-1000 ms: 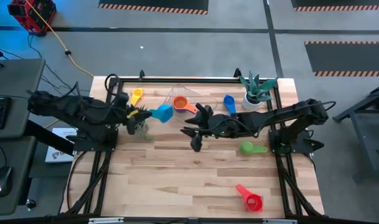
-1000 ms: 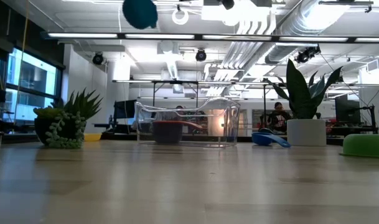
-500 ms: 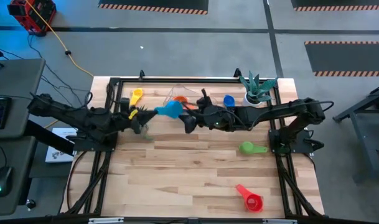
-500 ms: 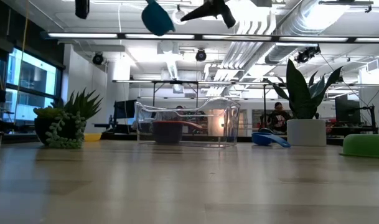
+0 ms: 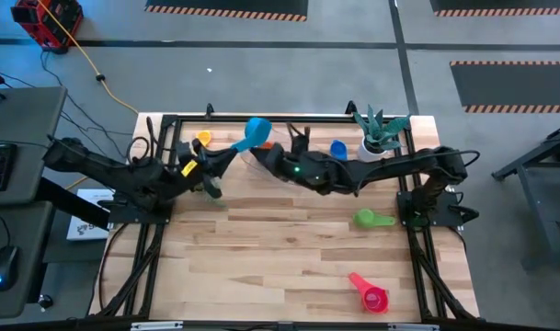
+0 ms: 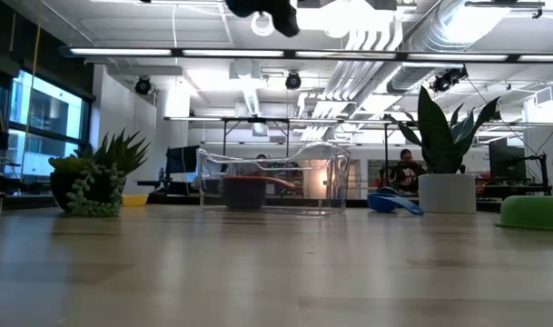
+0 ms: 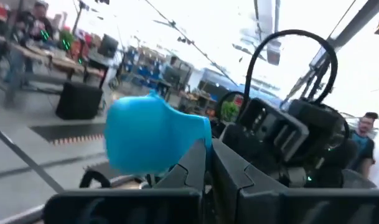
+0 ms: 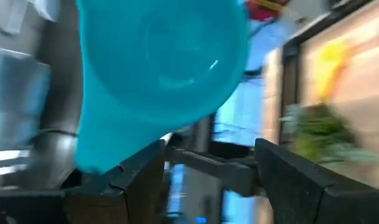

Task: Nest measuring cups in basket
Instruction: Stack the light blue measuring cup on top of the orange measuring cup on the transparent bin

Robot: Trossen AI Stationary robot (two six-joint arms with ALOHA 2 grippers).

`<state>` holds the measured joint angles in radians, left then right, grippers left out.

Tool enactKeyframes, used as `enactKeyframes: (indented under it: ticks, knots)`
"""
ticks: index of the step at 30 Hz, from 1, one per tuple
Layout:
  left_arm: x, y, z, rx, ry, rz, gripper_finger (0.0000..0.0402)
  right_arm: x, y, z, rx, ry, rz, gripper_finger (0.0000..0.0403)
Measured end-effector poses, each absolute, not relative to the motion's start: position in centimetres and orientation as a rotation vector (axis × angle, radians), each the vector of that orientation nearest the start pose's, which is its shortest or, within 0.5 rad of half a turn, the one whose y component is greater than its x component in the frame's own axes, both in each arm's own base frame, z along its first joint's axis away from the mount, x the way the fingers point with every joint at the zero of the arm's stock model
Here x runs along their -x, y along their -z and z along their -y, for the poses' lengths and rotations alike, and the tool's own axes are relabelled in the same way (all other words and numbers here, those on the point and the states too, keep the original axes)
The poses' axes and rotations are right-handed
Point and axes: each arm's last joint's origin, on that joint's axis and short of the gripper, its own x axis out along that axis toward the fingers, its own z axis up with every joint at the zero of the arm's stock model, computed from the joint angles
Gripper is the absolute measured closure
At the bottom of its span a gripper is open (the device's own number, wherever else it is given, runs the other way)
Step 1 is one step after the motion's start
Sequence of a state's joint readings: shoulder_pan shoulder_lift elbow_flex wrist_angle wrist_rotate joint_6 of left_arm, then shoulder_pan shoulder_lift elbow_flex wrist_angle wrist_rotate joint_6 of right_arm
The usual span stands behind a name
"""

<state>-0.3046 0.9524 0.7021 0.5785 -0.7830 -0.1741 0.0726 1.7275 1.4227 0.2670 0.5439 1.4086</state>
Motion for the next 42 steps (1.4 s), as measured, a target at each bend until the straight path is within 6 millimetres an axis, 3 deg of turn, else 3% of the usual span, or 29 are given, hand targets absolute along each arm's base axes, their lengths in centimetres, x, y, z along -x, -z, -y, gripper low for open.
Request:
enactKeyframes:
  ticks: [16,27,32,40,42]
  knots:
    - [-18.2,-36.1,3.5,0.223,-0.528,0.388,0.0401,-40.2,-36.7,-1.4,-1.405,0.334,0.556,0.0162]
    - [-20.3,-34.9,4.3,0.257,-0.457,0.372,0.0401,-40.3,-36.3,-0.1,-1.4,0.371,0.543,0.017]
    - [-20.3,-34.9,4.3,0.232,-0.459,0.378,0.0401,-40.4,-36.3,-0.1,-1.402,0.371,0.541,0.022]
    - [-20.8,-34.4,4.5,0.232,-0.462,0.354,0.0375,-40.3,-36.5,-0.1,-1.405,0.372,0.559,0.0379]
    - [-20.9,-34.3,4.5,0.245,-0.46,0.342,0.0362,-40.2,-36.7,-0.1,-1.387,0.368,0.569,0.0393]
